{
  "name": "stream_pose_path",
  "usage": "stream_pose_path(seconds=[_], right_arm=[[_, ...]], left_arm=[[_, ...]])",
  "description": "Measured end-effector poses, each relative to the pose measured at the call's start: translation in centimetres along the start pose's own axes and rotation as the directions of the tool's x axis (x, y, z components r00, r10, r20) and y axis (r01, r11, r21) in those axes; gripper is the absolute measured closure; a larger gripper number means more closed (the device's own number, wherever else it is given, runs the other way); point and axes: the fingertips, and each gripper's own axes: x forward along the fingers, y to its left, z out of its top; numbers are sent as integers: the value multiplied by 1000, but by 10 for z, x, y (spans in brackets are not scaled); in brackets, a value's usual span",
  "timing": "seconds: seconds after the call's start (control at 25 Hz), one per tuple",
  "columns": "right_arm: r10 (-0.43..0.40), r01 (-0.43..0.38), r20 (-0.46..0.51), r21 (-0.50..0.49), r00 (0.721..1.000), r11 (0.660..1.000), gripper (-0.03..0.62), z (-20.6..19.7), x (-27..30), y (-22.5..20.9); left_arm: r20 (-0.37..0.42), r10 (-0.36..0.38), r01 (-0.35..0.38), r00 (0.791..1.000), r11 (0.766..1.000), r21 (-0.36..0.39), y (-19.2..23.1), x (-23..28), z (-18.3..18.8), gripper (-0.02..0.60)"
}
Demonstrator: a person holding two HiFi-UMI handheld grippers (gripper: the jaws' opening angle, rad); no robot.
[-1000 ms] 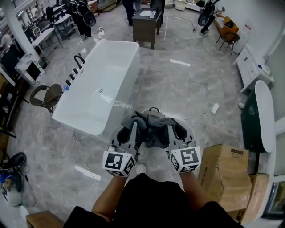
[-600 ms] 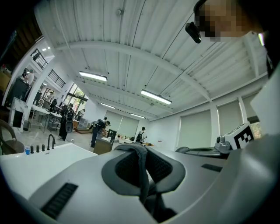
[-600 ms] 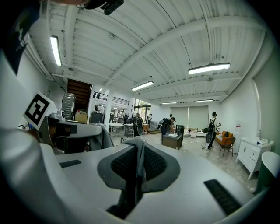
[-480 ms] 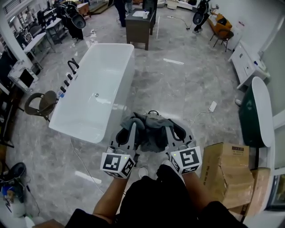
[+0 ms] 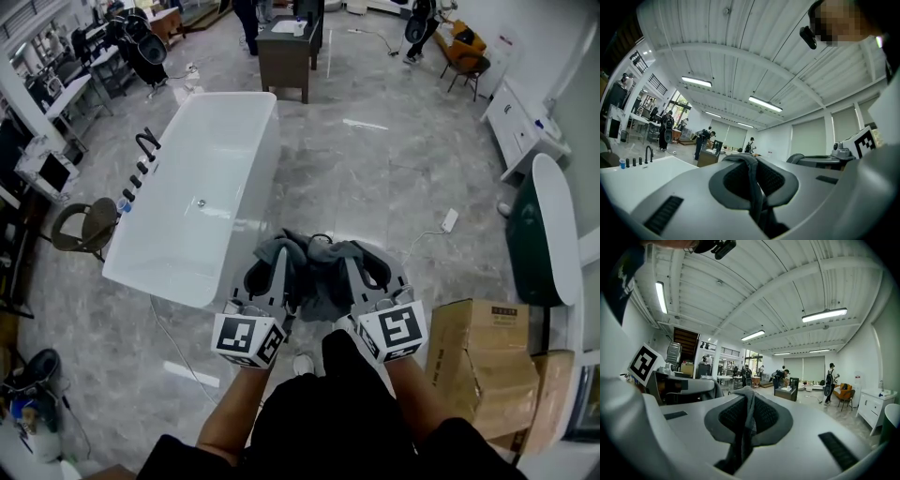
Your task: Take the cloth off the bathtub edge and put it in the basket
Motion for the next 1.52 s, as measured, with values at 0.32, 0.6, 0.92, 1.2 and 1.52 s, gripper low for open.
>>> stream_pose_path(seconds=[0.32,0.6,0.92,1.2,1.52], right_arm=[[-13,13,-11,5,1000,1000,557,-1,25,-39],[-46,46,-17,15,999,999,557,1,43,-89],[-3,3,7,8,1000,1000,557,4,69,-117],[34,-34,-5,-20,999,999,557,1,85,-125],[56,-56,-15,1,998,998,557,-5,106,-145]], left_arm=[[-22,4,-4,1000,1000,-3,10,48,-11,545],[-32,-11,10,999,1000,-9,-1,96,-16,545],[-37,13,-14,999,1000,-21,5,136,-20,545],[-50,24,-26,998,999,-37,11,155,-31,545],[-74,22,-26,997,999,-43,16,184,-41,545]])
